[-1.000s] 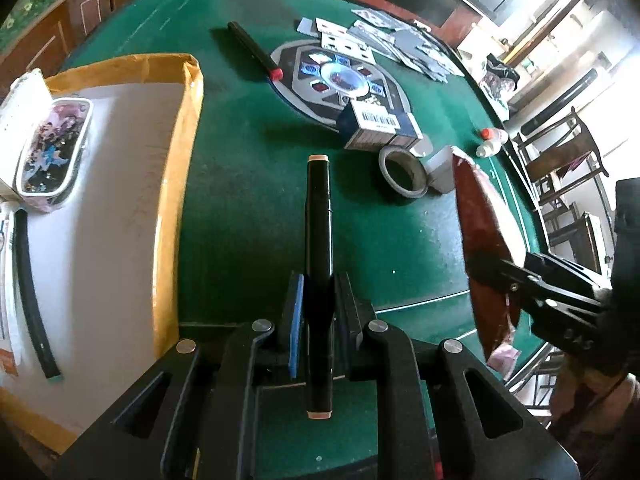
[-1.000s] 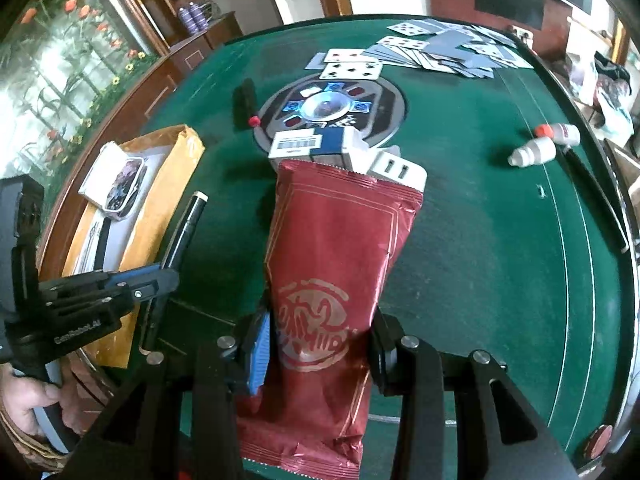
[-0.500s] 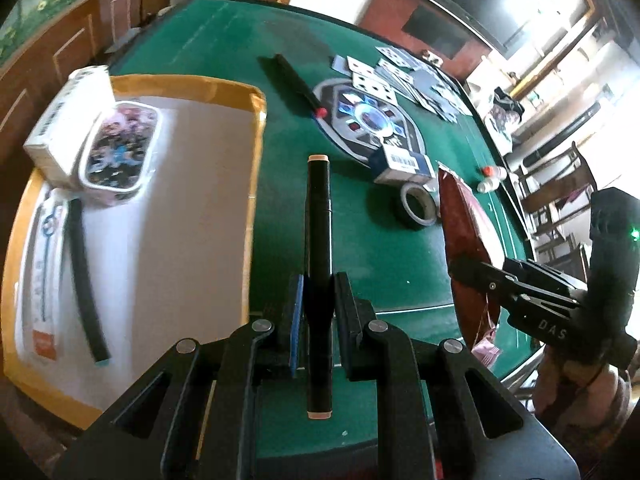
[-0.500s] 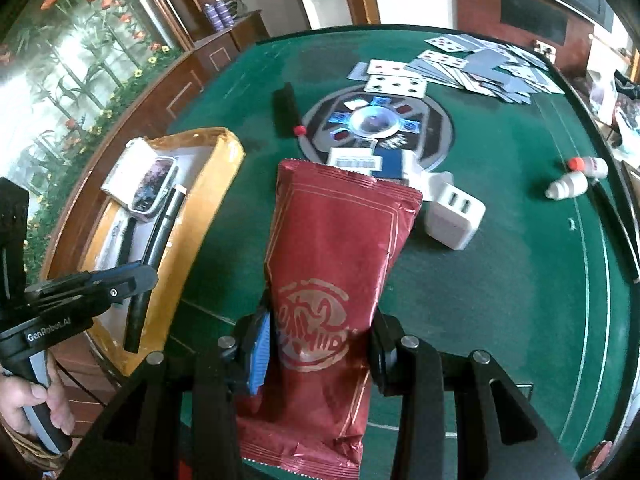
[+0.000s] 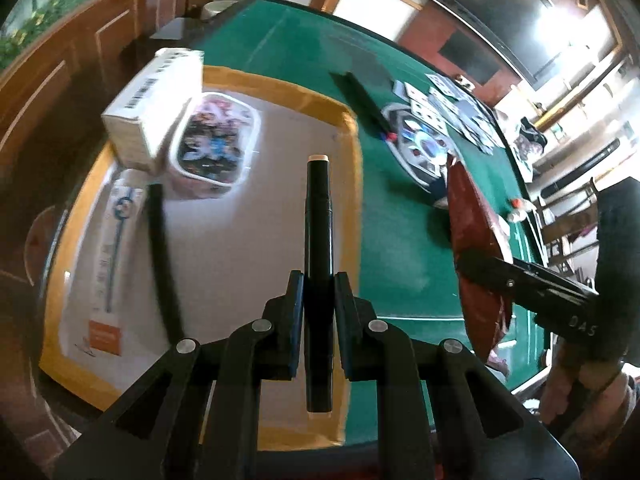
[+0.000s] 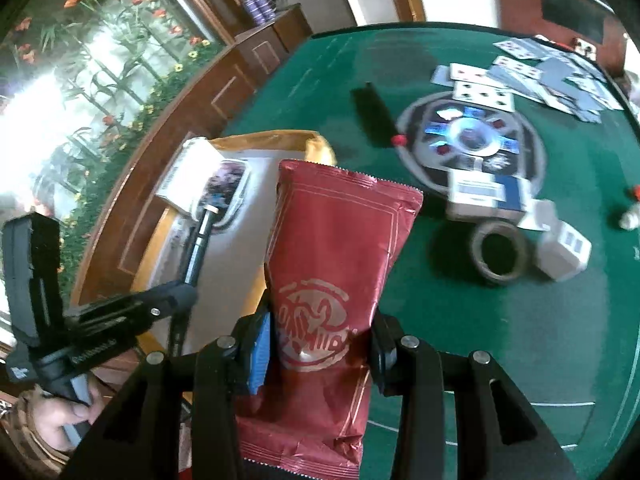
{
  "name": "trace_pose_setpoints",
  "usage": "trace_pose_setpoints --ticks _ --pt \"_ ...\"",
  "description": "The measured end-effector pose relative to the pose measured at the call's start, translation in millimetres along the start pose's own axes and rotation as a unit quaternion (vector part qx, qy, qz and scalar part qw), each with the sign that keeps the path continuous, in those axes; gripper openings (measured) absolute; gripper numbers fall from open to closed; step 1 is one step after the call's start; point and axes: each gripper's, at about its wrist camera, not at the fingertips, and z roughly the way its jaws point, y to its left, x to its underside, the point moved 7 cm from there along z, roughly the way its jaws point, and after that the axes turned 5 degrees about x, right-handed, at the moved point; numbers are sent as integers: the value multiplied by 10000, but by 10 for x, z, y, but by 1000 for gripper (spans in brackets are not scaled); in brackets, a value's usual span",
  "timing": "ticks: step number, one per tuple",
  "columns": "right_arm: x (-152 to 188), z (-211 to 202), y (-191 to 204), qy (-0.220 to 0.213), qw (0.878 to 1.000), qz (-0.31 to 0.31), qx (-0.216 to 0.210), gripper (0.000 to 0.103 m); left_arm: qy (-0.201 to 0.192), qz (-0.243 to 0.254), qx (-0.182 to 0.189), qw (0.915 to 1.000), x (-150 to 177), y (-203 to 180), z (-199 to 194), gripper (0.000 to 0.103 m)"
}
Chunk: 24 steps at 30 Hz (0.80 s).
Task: Organize objects
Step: 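Carry the pen with left while right carries the red bag into the yellow tray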
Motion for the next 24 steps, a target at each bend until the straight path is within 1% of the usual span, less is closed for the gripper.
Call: trace_pose_setpoints --ticks 5,9,13,18,24 --pt "-188 173 347 79 9996 23 -272 40 -25 -103 -144 9998 -87 267 -10 14" --pt "-328 335 564 107 9995 -10 -302 40 45 -114 -221 9997 -120 416 29 14" --pt "-445 505 673 201 9991 119 -348 40 137 -146 -227 9995 -111 523 98 14" --pt "-546 770 732 367 9990 179 -206 40 204 -119 -222 9995 -127 573 196 14" --pt "-658 1096 751 382 9990 126 188 40 269 0 -279 9992 -154 619 275 14"
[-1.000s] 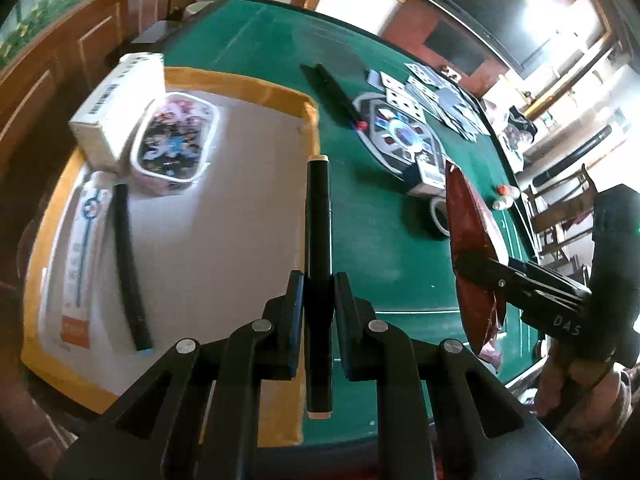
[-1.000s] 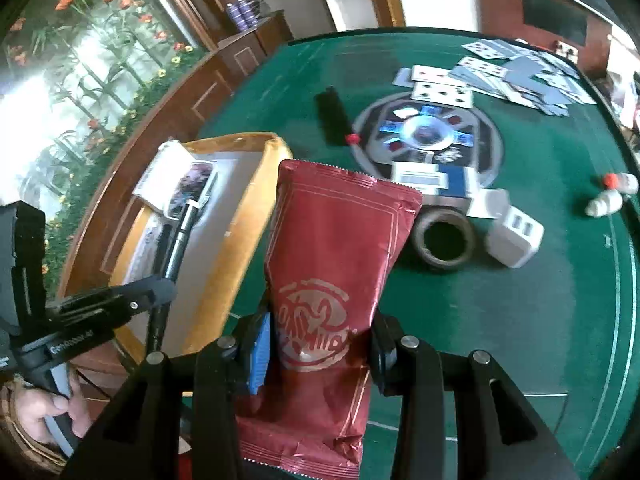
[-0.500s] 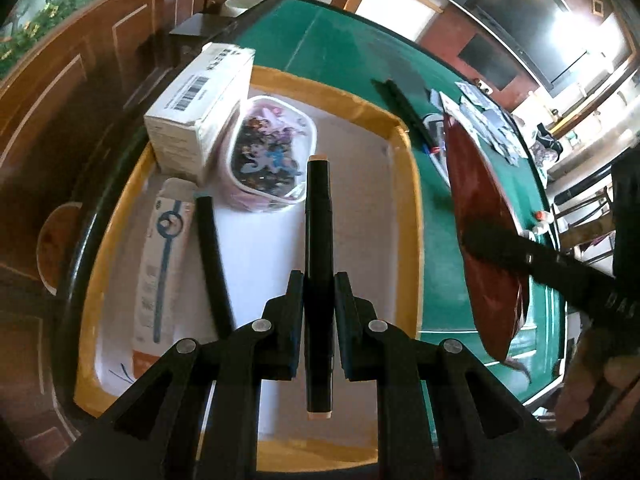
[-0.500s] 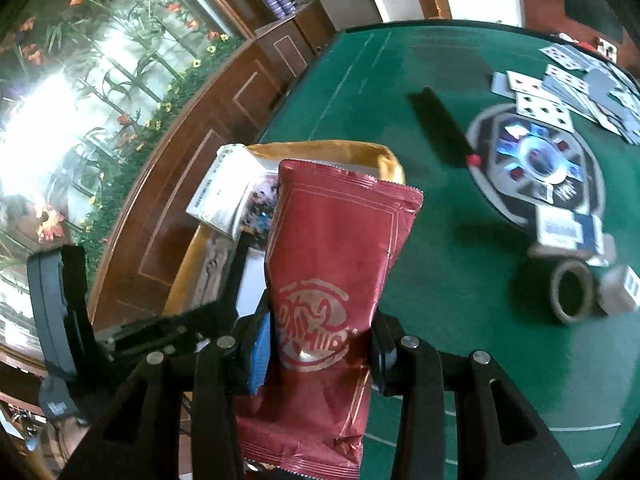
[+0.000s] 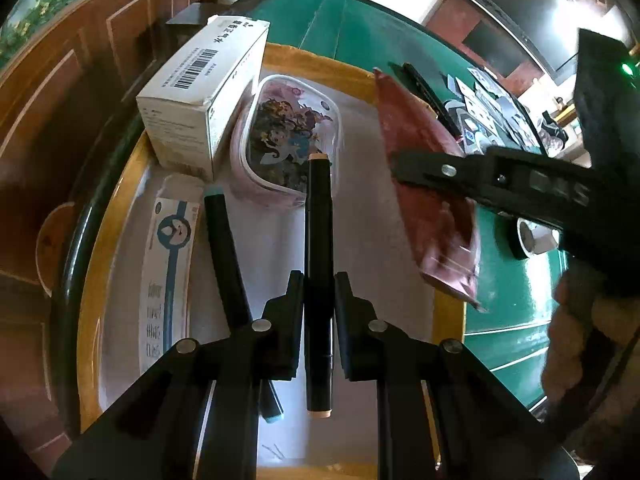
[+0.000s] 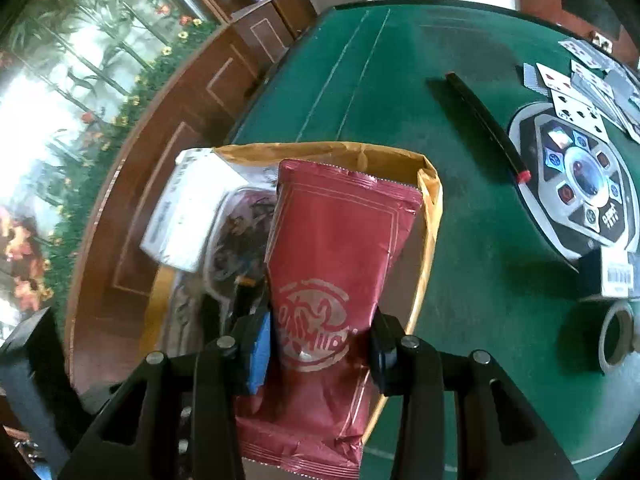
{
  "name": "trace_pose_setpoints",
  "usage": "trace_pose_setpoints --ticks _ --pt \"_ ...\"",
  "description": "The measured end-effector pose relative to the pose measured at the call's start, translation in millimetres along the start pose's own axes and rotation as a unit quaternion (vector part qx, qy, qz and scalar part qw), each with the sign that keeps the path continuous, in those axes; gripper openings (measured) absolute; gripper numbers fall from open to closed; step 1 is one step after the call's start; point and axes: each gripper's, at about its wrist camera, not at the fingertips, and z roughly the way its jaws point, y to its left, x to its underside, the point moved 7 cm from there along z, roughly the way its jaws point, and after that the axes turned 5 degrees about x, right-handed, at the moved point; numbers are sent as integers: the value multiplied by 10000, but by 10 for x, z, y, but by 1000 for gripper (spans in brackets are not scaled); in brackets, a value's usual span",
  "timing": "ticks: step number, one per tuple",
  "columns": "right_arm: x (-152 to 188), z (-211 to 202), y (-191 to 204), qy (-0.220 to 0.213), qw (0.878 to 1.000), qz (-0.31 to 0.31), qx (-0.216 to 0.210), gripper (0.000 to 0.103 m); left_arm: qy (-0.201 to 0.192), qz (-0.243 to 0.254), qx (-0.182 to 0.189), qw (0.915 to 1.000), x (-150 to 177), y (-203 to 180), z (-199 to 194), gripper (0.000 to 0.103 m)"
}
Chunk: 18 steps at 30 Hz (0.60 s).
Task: Organize objects
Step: 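Carry the pen with left while right carries the red bag into the yellow tray, then open the left tool to drop the black pen into the tray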
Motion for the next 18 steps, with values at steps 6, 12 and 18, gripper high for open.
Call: trace_pose_setpoints --ticks 6,12,18 --pt "-58 226 -17 34 9997 6 248 40 59 34 -6 10000 -14 23 93 14" --pt "-59 266 -45 -217 9981 -150 556 41 59 77 -32 9999 -30 78 162 14" --pt "-34 268 10 -432 9966 -306 625 51 27 -38 75 10000 -37 157 195 14"
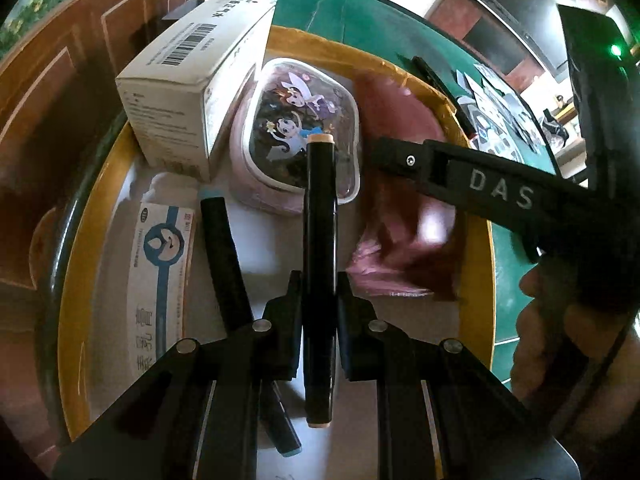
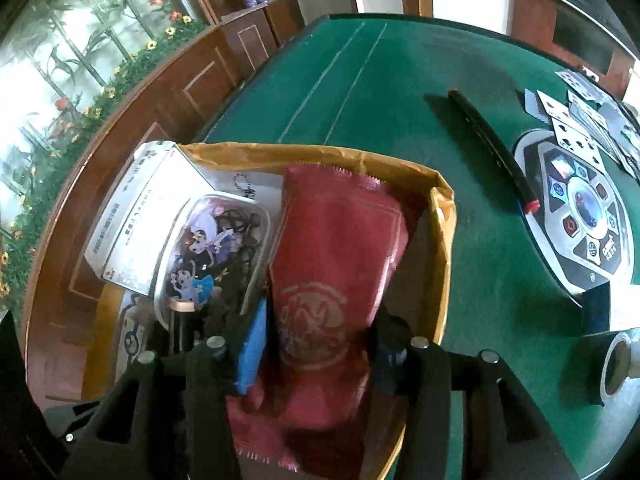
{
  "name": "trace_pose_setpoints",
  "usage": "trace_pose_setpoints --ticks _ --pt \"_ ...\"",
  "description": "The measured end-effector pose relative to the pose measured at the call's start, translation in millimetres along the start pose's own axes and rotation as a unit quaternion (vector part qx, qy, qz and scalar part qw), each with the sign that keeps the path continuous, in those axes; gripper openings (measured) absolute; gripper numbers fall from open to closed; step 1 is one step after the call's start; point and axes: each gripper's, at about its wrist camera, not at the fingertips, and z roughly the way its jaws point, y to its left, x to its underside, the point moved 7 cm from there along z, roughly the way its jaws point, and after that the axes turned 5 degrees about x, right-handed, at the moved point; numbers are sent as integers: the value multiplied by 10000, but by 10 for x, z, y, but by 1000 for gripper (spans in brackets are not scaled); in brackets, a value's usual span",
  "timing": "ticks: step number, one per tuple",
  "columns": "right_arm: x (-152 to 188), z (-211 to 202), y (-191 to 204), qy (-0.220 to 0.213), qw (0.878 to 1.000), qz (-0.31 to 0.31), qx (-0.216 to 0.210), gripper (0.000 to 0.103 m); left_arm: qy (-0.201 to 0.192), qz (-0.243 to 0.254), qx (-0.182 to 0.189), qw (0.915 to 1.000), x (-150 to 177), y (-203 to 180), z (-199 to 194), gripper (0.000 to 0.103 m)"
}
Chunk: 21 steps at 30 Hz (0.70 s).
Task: Organize objects
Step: 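Open the left tool to drop the black pen into the tray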
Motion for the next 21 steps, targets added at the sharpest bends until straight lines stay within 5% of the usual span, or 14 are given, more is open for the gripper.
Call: trace_pose_setpoints --ticks 3,5,7,9,13,21 --pt "-24 -81 -22 -182 9998 25 45 63 -44 -131 38 9999 -11 43 -33 14" --pt "-38 -213 -31 -388 9992 62 -11 70 -132 -225 81 9996 -25 67 -92 23" --pt "-26 -370 -32 -595 9982 31 -39 74 -257 -261 75 9993 -41 85 -168 49" --pt "-20 -567 -13 -916 9957 -106 -21 76 -410 -316 193 9985 -48 81 -267 63" --pt "32 -948 22 -1581 9859 -526 167 77 -542 -290 229 9978 -45 8 -409 66" --pt "120 -1306 -144 -1996 9769 -693 329 80 -507 -47 226 9984 -13 -354 -436 72"
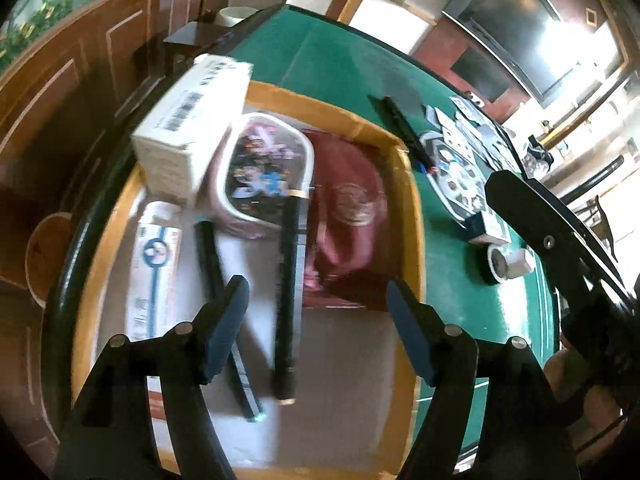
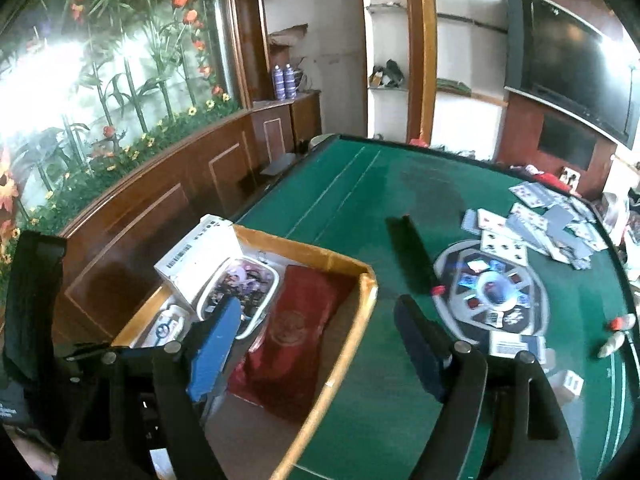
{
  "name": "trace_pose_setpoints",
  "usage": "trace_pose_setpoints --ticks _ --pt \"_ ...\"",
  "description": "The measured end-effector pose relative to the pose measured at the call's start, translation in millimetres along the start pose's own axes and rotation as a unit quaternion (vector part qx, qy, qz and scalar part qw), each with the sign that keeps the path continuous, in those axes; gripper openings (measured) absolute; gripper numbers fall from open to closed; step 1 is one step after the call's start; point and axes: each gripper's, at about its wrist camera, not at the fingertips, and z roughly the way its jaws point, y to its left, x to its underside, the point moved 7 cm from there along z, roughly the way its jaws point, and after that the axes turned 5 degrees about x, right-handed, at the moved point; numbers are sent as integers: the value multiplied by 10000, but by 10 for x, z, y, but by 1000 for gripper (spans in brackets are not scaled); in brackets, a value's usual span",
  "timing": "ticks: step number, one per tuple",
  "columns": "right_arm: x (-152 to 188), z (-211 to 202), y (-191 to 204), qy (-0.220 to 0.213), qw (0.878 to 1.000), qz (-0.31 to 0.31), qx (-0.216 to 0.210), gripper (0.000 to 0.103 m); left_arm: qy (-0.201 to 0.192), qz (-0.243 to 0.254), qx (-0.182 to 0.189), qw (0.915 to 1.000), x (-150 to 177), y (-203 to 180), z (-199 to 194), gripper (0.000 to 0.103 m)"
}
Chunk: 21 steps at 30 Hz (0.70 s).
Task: Organize objects
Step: 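Open the left tool to drop the black pen into the tray, then grasp the tape roll with left while right moves toward the white charger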
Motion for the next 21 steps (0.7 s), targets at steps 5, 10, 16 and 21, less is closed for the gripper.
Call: trace_pose_setpoints --ticks 5,10,16,21 --pt "48 -239 -311 -230 9996 91 159 80 -4 147 40 9999 -1 -313 31 73" --pt "110 -552 -635 -642 9970 94 417 82 23 343 46 9994 12 -639 115 79" --pt "233 -827 -1028 -858 9941 86 654 84 150 582 62 9982 31 -1092 297 79" --pt "417 -885 -1407 -686 9945 279 746 85 315 811 134 9961 114 -1544 507 79"
